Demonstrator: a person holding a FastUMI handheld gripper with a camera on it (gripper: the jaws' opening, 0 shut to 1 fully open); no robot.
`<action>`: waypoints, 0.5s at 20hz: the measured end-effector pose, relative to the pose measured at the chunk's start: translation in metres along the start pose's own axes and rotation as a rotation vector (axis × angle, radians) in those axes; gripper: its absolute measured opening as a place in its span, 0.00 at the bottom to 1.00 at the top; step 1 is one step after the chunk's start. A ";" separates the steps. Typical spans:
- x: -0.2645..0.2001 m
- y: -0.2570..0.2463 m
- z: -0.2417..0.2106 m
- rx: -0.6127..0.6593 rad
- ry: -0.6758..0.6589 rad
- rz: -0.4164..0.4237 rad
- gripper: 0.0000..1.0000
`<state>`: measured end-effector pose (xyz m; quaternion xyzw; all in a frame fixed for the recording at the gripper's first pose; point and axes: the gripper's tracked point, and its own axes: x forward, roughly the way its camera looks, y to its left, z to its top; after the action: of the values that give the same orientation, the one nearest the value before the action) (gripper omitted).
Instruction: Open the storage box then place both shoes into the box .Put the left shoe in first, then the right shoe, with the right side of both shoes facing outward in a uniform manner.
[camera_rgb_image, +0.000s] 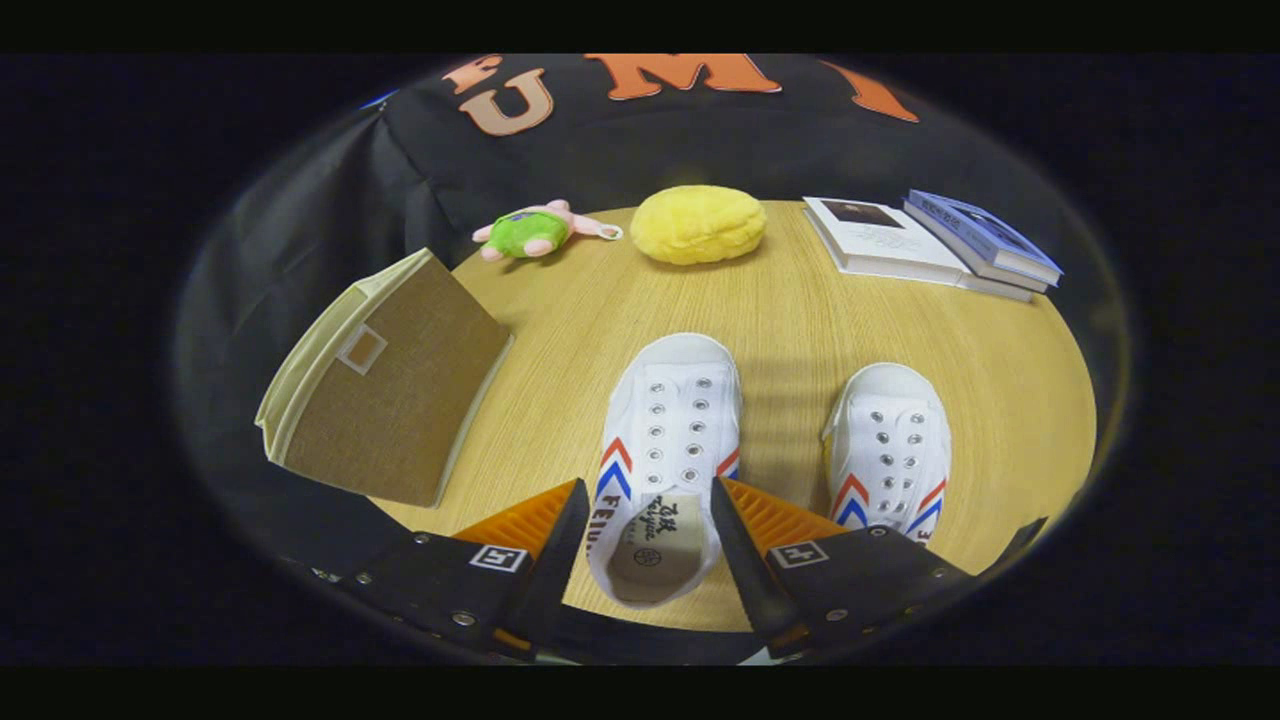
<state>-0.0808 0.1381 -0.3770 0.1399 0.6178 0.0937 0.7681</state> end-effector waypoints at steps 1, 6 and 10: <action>0.001 -0.001 -0.001 -0.003 0.003 -0.002 0.73; 0.000 -0.007 -0.002 -0.004 -0.007 -0.017 0.69; -0.005 -0.013 -0.006 -0.007 -0.002 -0.051 0.65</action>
<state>-0.0883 0.1244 -0.3782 0.1215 0.6202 0.0759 0.7712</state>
